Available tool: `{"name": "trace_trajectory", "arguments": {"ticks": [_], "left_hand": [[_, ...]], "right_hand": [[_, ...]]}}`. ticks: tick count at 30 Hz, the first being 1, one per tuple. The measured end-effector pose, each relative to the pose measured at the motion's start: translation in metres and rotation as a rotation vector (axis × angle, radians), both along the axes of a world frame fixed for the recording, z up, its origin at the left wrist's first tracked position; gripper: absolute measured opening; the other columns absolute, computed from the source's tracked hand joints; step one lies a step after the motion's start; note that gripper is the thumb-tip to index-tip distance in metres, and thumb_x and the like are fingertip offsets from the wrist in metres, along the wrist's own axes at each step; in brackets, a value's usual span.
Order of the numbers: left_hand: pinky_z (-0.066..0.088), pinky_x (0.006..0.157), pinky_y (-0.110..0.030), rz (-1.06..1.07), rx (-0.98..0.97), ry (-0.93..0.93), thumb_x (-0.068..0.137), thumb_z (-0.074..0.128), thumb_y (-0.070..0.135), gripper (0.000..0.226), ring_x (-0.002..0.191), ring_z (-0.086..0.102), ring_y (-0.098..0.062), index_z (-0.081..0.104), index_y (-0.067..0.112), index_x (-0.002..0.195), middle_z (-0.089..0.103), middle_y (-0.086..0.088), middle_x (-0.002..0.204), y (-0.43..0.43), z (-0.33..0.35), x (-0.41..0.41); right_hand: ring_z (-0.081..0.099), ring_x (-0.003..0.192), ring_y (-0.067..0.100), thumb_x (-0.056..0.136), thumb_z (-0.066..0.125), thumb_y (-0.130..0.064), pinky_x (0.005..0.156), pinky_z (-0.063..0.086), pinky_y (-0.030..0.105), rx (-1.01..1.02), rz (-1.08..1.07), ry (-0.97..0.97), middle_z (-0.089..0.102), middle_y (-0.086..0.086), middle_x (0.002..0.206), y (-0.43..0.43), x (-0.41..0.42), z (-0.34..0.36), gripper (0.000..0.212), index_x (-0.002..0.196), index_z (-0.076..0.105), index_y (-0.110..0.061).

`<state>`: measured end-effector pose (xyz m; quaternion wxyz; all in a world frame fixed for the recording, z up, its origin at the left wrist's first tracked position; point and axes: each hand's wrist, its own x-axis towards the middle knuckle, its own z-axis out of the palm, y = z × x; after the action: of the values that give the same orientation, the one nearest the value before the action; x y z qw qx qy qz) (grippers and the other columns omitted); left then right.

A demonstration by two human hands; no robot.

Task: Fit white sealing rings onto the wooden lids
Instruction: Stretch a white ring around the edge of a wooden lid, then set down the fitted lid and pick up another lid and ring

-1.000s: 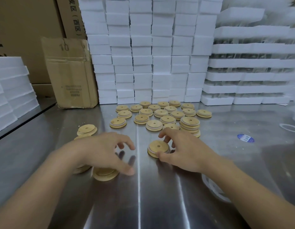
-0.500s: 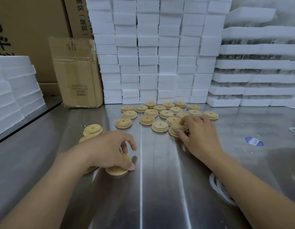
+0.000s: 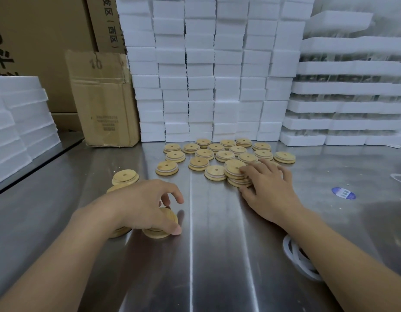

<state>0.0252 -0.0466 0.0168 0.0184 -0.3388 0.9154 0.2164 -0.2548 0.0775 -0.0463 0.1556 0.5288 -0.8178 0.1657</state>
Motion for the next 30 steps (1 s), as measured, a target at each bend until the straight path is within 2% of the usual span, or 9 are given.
{"name": "trace_trajectory", "arguments": {"ticks": [4, 8, 11, 15, 18, 21, 23, 27, 30], "left_hand": [[0.055, 0.102, -0.036, -0.003, 0.019, -0.058, 0.065, 0.091, 0.067, 0.064, 0.114, 0.06, -0.004, 0.059, 0.058, 0.119, 0.056, 0.025, 0.12, -0.001, 0.003, 0.002], [0.054, 0.103, -0.035, -0.026, 0.04, -0.117, 0.062, 0.095, 0.063, 0.069, 0.112, 0.061, -0.003, 0.058, 0.058, 0.121, 0.053, 0.025, 0.123, -0.002, 0.006, 0.006], [0.056, 0.1, -0.034, -0.041, 0.041, -0.106, 0.064, 0.097, 0.056, 0.067, 0.109, 0.062, -0.003, 0.058, 0.059, 0.119, 0.056, 0.022, 0.121, -0.004, 0.006, 0.006], [0.057, 0.1, -0.035, -0.019, 0.025, -0.009, 0.066, 0.098, 0.05, 0.062, 0.107, 0.065, -0.004, 0.061, 0.055, 0.116, 0.061, 0.018, 0.118, -0.005, 0.002, 0.003], [0.056, 0.098, -0.031, -0.06, 0.029, 0.159, 0.07, 0.096, 0.048, 0.059, 0.108, 0.063, 0.002, 0.063, 0.054, 0.119, 0.062, 0.021, 0.118, 0.002, -0.005, -0.009], [0.051, 0.087, -0.018, -0.095, 0.012, 0.331, 0.074, 0.091, 0.053, 0.066, 0.113, 0.057, 0.008, 0.058, 0.055, 0.131, 0.056, 0.026, 0.125, 0.014, -0.018, -0.024], [0.046, 0.083, -0.015, -0.11, -0.045, 0.376, 0.078, 0.086, 0.055, 0.068, 0.114, 0.054, 0.008, 0.054, 0.053, 0.138, 0.052, 0.026, 0.128, 0.02, -0.027, -0.033], [0.051, 0.099, -0.025, -0.122, -0.098, 0.404, 0.081, 0.08, 0.055, 0.068, 0.119, 0.053, 0.004, 0.052, 0.052, 0.142, 0.05, 0.025, 0.127, 0.025, -0.039, -0.041], [0.051, 0.099, -0.024, -0.122, -0.081, 0.426, 0.081, 0.08, 0.058, 0.069, 0.113, 0.055, 0.006, 0.051, 0.053, 0.143, 0.049, 0.028, 0.123, 0.026, -0.047, -0.045]], "right_hand": [[0.02, 0.155, 0.018, 0.092, 0.059, -0.051, 0.122, 0.014, 0.043, -0.07, 0.023, -0.059, 0.043, -0.009, 0.156, -0.001, 0.001, 0.0, 0.033, 0.121, 0.057, -0.035], [-0.021, 0.16, 0.022, 0.094, 0.033, -0.079, 0.127, -0.005, 0.053, 0.109, -0.038, -0.065, -0.011, -0.014, 0.175, -0.003, 0.003, -0.005, 0.073, 0.161, 0.023, -0.048], [-0.026, 0.159, 0.021, 0.092, 0.027, -0.083, 0.127, -0.009, 0.054, 0.125, -0.036, -0.085, -0.018, -0.017, 0.174, -0.003, 0.001, -0.006, 0.082, 0.165, 0.008, -0.049], [-0.016, 0.161, 0.02, 0.094, 0.043, -0.075, 0.128, -0.003, 0.052, 0.089, -0.013, -0.106, -0.004, -0.014, 0.176, 0.0, -0.001, -0.002, 0.075, 0.161, 0.027, -0.047], [0.024, 0.157, 0.025, 0.094, 0.063, -0.059, 0.125, 0.022, 0.048, 0.051, 0.012, -0.177, 0.036, -0.006, 0.166, 0.008, -0.006, 0.015, 0.052, 0.143, 0.06, -0.04], [0.065, 0.098, 0.023, 0.092, 0.074, -0.039, 0.08, 0.049, 0.033, 0.034, 0.089, -0.354, 0.073, -0.007, 0.095, 0.026, -0.015, 0.04, 0.014, 0.085, 0.076, -0.027], [0.062, 0.078, 0.017, 0.091, 0.076, -0.038, 0.065, 0.044, 0.029, 0.066, 0.036, -0.465, 0.068, -0.007, 0.079, 0.041, -0.023, 0.053, 0.024, 0.074, 0.071, -0.021], [0.055, 0.069, 0.013, 0.087, 0.081, -0.041, 0.068, 0.043, 0.033, -0.034, 0.067, -0.618, 0.068, -0.006, 0.074, 0.061, -0.031, 0.075, 0.023, 0.076, 0.076, -0.022], [0.052, 0.067, 0.011, 0.086, 0.081, -0.045, 0.069, 0.043, 0.031, 0.111, 0.099, -0.665, 0.061, -0.013, 0.065, 0.07, -0.032, 0.082, 0.022, 0.08, 0.077, -0.024]]}}
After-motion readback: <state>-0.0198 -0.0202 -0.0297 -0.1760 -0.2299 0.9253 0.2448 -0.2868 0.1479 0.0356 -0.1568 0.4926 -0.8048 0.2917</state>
